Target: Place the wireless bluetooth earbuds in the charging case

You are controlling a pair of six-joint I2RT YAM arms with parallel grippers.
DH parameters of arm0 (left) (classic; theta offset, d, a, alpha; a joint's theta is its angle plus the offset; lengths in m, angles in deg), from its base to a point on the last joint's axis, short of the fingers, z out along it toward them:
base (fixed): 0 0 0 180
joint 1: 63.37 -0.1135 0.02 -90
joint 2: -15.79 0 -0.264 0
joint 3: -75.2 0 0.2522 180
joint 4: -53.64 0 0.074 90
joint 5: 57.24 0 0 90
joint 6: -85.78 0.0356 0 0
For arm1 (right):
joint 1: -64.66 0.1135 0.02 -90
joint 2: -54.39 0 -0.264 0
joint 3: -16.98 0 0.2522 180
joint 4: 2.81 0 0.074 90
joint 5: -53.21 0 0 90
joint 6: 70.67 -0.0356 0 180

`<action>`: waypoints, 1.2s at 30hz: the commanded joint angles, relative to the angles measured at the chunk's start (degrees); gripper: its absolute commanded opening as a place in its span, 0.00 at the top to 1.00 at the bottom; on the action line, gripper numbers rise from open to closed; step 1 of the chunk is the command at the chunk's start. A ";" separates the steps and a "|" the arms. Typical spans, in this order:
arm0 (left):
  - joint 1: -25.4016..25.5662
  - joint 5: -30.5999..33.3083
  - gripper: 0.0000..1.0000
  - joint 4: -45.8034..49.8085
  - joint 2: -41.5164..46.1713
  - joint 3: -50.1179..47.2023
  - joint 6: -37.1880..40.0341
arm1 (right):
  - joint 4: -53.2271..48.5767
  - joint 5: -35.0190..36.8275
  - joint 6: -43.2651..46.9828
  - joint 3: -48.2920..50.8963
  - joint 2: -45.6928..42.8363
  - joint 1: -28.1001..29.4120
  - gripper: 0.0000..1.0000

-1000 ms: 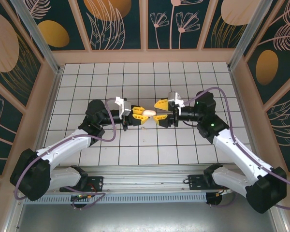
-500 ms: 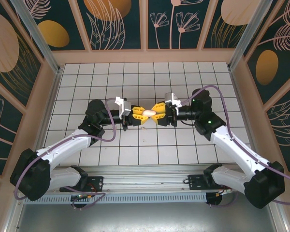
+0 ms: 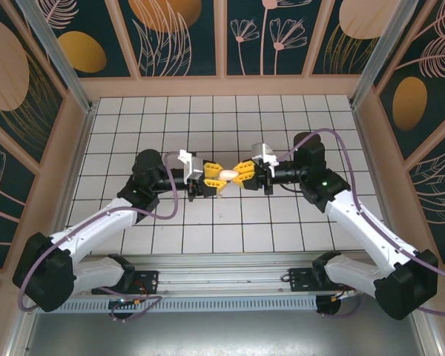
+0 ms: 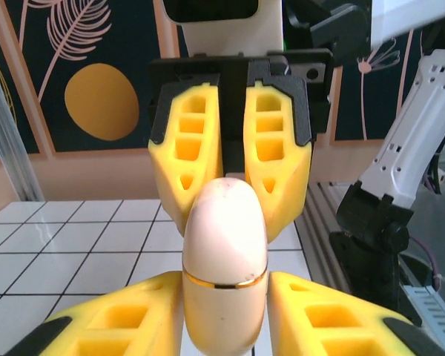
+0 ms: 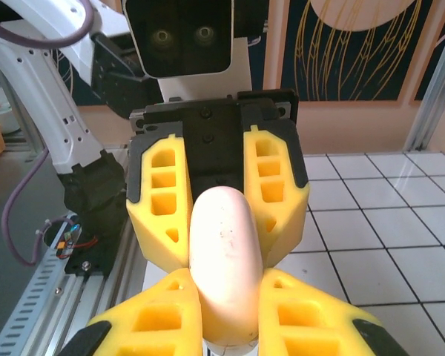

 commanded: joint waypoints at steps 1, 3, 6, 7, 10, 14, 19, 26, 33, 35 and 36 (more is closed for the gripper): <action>0.26 -1.39 0.64 7.50 0.88 2.60 6.45 | -6.39 -0.03 4.53 -3.12 -0.61 0.06 0.86; 0.31 -1.76 0.62 9.01 0.45 3.19 7.44 | -7.24 -0.31 5.10 -3.52 -0.25 0.06 0.86; 0.34 -2.03 0.62 9.76 0.07 3.68 7.90 | -7.88 -0.54 5.69 -4.07 0.29 0.06 0.86; 0.27 -2.05 0.62 9.76 0.08 3.80 7.91 | -7.87 -0.67 5.78 -4.16 0.43 0.07 0.86; 0.27 -2.40 0.66 9.82 -0.20 3.92 7.90 | -7.45 -0.89 5.76 -4.42 0.95 0.15 0.86; 0.28 -2.86 0.67 9.37 -0.44 3.92 7.33 | -7.13 -0.93 5.87 -4.44 1.73 0.24 0.86; 0.33 -3.27 0.76 8.26 -0.70 3.83 6.06 | -6.96 -0.76 5.92 -4.29 1.98 0.43 0.86; 0.33 -2.57 0.72 9.99 -0.54 3.83 7.04 | -5.90 0.20 5.61 -3.81 0.68 0.41 0.86; 0.33 -2.49 0.73 12.24 -1.02 3.93 8.35 | -5.98 0.08 5.34 -3.63 0.40 0.41 0.86; 0.27 -2.25 0.71 12.43 -0.94 4.02 8.45 | -5.90 0.12 5.34 -3.56 0.31 0.41 0.86; 0.32 -2.15 0.69 12.44 -0.89 4.01 8.40 | -5.86 0.16 5.34 -3.50 0.26 0.41 0.86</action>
